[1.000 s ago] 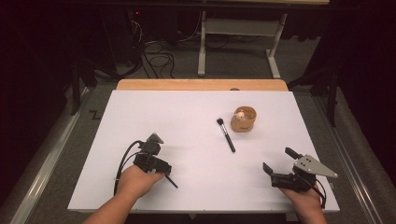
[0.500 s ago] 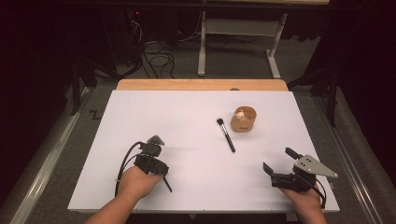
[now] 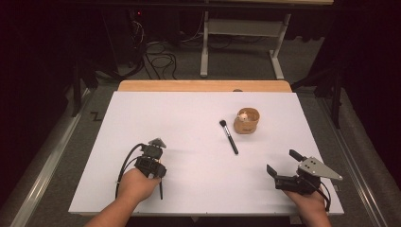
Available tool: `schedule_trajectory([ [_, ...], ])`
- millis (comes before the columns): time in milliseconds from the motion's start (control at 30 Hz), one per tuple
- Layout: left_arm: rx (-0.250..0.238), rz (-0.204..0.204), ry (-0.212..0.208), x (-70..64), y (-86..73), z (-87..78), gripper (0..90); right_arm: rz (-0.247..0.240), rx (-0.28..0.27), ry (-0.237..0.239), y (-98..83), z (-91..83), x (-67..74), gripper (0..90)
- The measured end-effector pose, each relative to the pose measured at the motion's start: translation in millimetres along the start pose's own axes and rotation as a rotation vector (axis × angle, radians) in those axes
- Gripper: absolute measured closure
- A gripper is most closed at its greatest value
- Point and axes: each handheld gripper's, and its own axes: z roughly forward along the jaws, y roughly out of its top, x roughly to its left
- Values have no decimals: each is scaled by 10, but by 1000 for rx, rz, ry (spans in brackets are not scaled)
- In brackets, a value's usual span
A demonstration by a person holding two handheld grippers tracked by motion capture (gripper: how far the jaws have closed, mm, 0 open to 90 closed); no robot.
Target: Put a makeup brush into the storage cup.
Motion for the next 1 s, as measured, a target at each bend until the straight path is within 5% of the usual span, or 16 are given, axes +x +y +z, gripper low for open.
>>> schedule_trajectory([
  [1000,-9,80,-4,58,-47,-4,827,-5,-1,0,-5,0,-8,18],
])
